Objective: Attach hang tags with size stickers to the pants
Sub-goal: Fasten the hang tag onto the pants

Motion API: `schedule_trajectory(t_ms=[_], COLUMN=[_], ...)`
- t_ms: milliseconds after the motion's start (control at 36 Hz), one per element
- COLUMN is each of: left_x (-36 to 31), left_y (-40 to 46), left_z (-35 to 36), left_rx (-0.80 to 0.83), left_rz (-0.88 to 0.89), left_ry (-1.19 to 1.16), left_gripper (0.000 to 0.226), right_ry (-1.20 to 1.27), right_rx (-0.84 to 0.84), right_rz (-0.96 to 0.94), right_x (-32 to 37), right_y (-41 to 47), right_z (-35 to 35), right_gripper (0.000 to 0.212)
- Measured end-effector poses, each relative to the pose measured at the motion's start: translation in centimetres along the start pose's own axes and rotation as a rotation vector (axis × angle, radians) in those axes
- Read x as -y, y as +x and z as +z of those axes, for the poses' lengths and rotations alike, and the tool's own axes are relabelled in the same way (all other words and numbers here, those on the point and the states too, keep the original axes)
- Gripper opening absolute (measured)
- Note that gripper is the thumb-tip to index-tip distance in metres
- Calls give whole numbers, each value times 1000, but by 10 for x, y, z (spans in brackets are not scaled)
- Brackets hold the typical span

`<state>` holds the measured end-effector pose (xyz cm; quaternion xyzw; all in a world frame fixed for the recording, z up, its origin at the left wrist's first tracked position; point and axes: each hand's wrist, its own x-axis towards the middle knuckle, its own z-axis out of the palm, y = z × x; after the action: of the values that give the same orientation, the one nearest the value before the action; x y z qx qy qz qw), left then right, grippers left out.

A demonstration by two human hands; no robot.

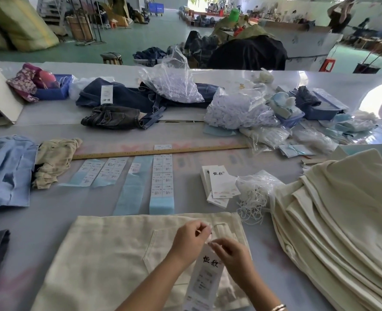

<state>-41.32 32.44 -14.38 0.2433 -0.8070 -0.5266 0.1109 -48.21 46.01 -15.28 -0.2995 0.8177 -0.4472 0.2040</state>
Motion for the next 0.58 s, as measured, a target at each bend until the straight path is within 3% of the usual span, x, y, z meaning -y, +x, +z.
schedule_trajectory(t_ms=[83, 278, 583], left_x=[-6, 1, 33], left_y=[10, 42, 91], left_z=[7, 24, 48], left_rx=[60, 154, 209], left_rz=[-37, -125, -113], left_ry=[-40, -11, 579], left_gripper=[22, 19, 28], right_ry=[216, 402, -52], right_rx=[-40, -60, 31], right_rz=[83, 320, 466], right_x=[-6, -28, -48], right_y=[1, 18, 70], right_z=[-3, -12, -9], right_gripper=[16, 17, 20])
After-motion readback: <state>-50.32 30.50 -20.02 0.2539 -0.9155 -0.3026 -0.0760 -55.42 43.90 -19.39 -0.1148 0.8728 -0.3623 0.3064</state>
